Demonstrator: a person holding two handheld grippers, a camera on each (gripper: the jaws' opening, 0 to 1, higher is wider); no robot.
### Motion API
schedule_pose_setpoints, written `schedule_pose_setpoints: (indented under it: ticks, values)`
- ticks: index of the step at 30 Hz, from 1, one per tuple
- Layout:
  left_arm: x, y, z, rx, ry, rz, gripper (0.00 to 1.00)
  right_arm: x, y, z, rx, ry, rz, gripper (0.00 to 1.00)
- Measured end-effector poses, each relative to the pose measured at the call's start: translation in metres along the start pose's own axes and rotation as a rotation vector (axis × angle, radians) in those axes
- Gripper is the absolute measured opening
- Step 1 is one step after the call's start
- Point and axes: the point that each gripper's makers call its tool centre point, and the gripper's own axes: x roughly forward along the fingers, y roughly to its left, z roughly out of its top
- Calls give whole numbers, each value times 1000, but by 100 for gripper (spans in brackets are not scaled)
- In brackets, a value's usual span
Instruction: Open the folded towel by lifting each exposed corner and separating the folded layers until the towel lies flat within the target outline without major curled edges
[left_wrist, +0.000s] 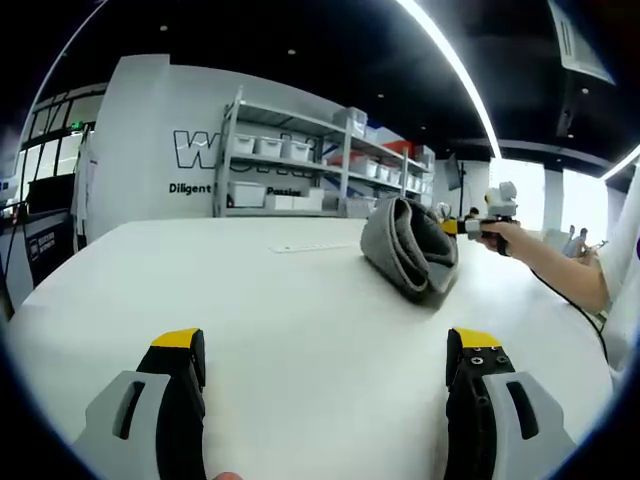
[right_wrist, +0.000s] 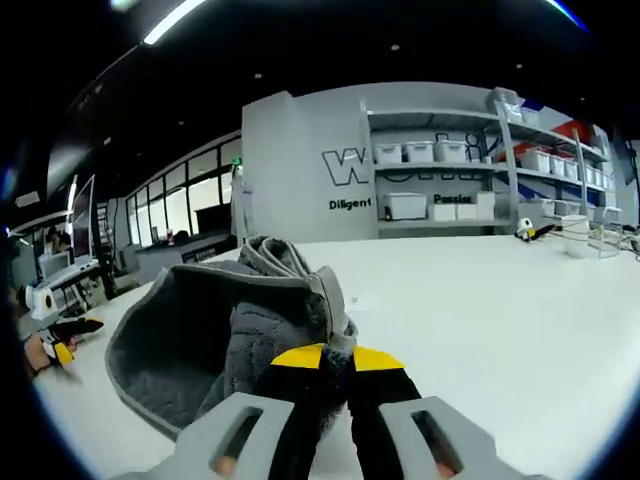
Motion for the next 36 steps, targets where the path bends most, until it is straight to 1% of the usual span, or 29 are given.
schedule_pose_setpoints:
  ticks: [4,7,12,13,27,30,36]
  values:
    - [0,1,0,0,0,0,99,-1,-6,-6,-9,20,-19,4]
    - [0,1,0,0,0,0,99,-4,-12,-15,-30,46,-41,4]
    - [0,2,0,0,0,0,99,-6,-19,-27,-98,100,-73,4]
    - [0,2,0,0,0,0,99,-6,-21,-31,-126,122,-84,4]
    - [-1,-4,-1,1,1,-1,99,-5,-23,-49,-303,238,-134,4]
    - [-1,-3,-1,1,1,-1,99,-5,-24,-50,-316,246,-134,4]
    - [-1,-5,-1,1,1,-1,99,-6,-25,-52,-313,252,-128,4]
